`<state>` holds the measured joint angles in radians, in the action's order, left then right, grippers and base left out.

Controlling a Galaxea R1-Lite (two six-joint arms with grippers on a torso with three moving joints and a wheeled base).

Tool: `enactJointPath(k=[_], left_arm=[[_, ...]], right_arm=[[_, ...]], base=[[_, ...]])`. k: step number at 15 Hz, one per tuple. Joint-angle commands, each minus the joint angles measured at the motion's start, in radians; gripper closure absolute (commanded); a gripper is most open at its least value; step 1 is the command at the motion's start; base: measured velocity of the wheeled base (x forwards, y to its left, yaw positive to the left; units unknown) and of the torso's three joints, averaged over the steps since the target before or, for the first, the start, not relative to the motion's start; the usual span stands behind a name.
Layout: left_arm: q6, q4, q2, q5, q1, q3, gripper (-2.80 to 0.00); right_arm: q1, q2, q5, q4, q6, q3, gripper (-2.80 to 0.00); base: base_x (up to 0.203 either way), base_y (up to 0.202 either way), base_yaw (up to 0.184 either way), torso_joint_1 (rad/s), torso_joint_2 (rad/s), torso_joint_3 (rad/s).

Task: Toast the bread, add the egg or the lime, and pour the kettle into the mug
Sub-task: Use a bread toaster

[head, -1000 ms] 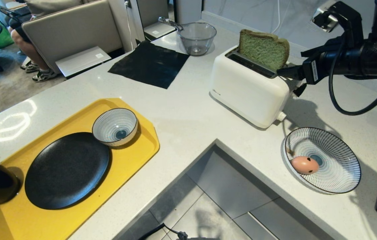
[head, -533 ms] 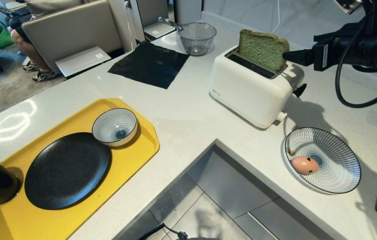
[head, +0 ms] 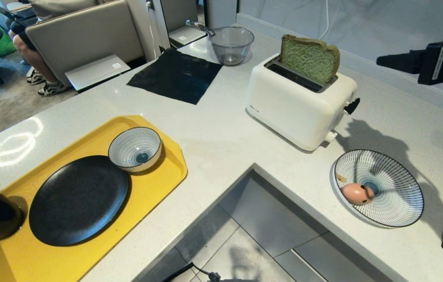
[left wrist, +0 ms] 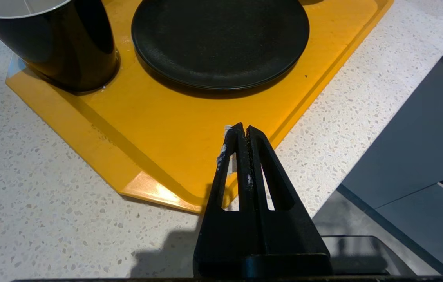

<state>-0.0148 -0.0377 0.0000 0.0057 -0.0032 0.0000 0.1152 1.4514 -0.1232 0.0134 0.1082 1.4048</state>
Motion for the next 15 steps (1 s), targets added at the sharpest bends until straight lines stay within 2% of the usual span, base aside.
enactJointPath(k=[1, 4, 6, 9, 11, 12, 13, 15], left_arm=[[-0.001, -0.001, 0.0, 0.0, 0.0, 0.014, 0.0], [-0.001, -0.001, 0.0, 0.0, 0.0, 0.014, 0.0], [-0.001, -0.001, 0.0, 0.0, 0.0, 0.014, 0.0], [-0.001, -0.001, 0.0, 0.0, 0.0, 0.014, 0.0], [-0.001, -0.001, 0.0, 0.0, 0.0, 0.014, 0.0], [-0.001, -0.001, 0.0, 0.0, 0.0, 0.014, 0.0], [-0.001, -0.001, 0.0, 0.0, 0.0, 0.014, 0.0], [-0.001, -0.001, 0.0, 0.0, 0.0, 0.014, 0.0]], right_arm=[[-0.019, -0.031, 0.027, 0.002, 0.004, -0.024, 0.0], [-0.008, 0.001, 0.157, 0.004, 0.117, -0.019, 0.0], [-0.01, 0.021, 0.174, 0.007, 0.12, 0.019, 0.0], [-0.019, 0.05, 0.305, 0.017, 0.131, 0.056, 0.0], [-0.022, 0.056, 0.369, 0.031, 0.128, 0.047, 0.0], [-0.035, 0.056, 0.375, 0.046, 0.122, 0.028, 0.0], [-0.053, 0.056, 0.34, 0.082, 0.099, 0.014, 0.0], [-0.105, 0.057, 0.106, 0.124, 0.054, 0.009, 0.0]], base=[[0.0, 0.0, 0.0, 0.0, 0.0, 0.0], [0.0, 0.0, 0.0, 0.0, 0.0, 0.0], [0.0, 0.0, 0.0, 0.0, 0.0, 0.0], [0.0, 0.0, 0.0, 0.0, 0.0, 0.0], [0.0, 0.0, 0.0, 0.0, 0.0, 0.0], [0.0, 0.0, 0.0, 0.0, 0.0, 0.0], [0.0, 0.0, 0.0, 0.0, 0.0, 0.0], [0.0, 0.0, 0.0, 0.0, 0.0, 0.0]])
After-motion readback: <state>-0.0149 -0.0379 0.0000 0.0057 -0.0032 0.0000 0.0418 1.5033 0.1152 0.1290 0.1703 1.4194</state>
